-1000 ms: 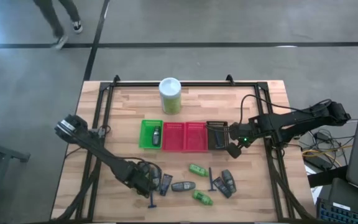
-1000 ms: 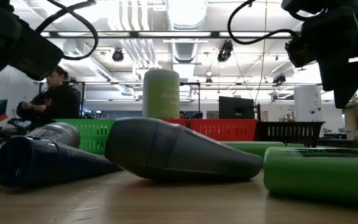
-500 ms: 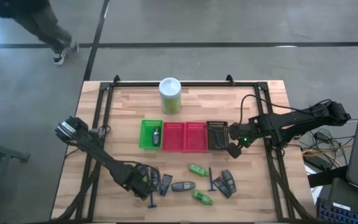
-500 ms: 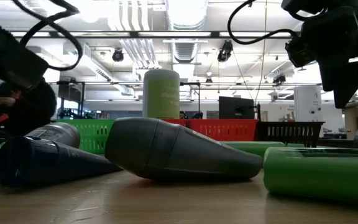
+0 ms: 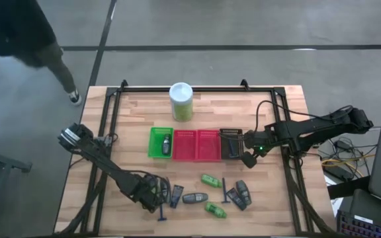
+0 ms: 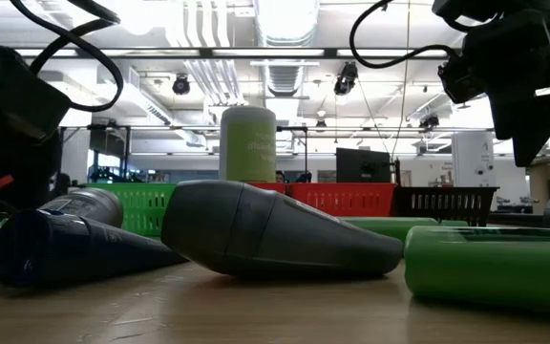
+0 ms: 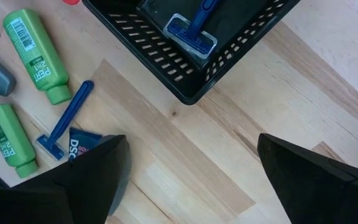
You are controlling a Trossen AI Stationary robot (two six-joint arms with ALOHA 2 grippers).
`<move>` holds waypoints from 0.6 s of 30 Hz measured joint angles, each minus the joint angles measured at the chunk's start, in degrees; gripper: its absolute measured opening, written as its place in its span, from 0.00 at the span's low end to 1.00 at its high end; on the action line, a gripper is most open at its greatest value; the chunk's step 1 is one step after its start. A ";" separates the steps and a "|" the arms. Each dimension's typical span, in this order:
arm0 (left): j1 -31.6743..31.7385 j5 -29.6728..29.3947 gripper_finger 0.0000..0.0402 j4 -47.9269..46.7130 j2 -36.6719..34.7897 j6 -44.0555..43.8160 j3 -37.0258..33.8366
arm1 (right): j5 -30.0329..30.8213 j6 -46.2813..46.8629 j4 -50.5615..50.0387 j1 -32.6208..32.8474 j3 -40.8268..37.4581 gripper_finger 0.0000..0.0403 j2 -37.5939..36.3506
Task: Pick & Place Travel size toiletries
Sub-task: Put the green shampoo in the right red bin
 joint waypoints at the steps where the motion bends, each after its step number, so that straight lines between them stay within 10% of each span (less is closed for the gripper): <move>1: 0.00 0.00 0.73 0.05 0.00 0.42 -0.03 | 0.00 0.00 0.00 0.00 0.00 0.88 0.00; 18: 0.09 -6.66 0.43 1.43 -3.94 2.95 -0.16 | -3.01 -2.33 8.20 0.01 0.00 0.79 0.00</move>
